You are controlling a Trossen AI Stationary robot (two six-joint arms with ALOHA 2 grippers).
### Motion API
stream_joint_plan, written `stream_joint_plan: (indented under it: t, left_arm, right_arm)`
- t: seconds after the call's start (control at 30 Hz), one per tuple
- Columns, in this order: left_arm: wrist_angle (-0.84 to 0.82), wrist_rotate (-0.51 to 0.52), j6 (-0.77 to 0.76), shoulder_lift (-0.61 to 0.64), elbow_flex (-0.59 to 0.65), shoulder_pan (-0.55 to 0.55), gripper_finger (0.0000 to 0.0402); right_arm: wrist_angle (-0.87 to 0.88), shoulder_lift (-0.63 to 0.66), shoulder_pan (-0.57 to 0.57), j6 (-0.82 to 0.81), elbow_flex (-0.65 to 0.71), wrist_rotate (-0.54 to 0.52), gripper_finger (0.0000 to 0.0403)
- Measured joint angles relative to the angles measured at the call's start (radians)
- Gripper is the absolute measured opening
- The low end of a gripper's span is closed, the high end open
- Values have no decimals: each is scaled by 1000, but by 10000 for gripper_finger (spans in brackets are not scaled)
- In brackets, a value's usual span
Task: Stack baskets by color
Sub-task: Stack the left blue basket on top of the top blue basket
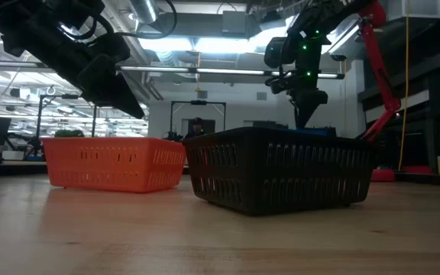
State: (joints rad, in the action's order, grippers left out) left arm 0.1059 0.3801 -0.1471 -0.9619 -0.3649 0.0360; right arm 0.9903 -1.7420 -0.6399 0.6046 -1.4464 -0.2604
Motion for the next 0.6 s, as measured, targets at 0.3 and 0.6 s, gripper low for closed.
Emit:
stream_joint_plan:
  t: [0.3,0.6]
  left_arm:
    - [0,0,0,0,0,0,82]
    - [0,0,0,0,0,0,82]
  right_arm:
    - [-11,0,0,-4,0,18,138]
    - [22,0,10,-54,0,37,138]
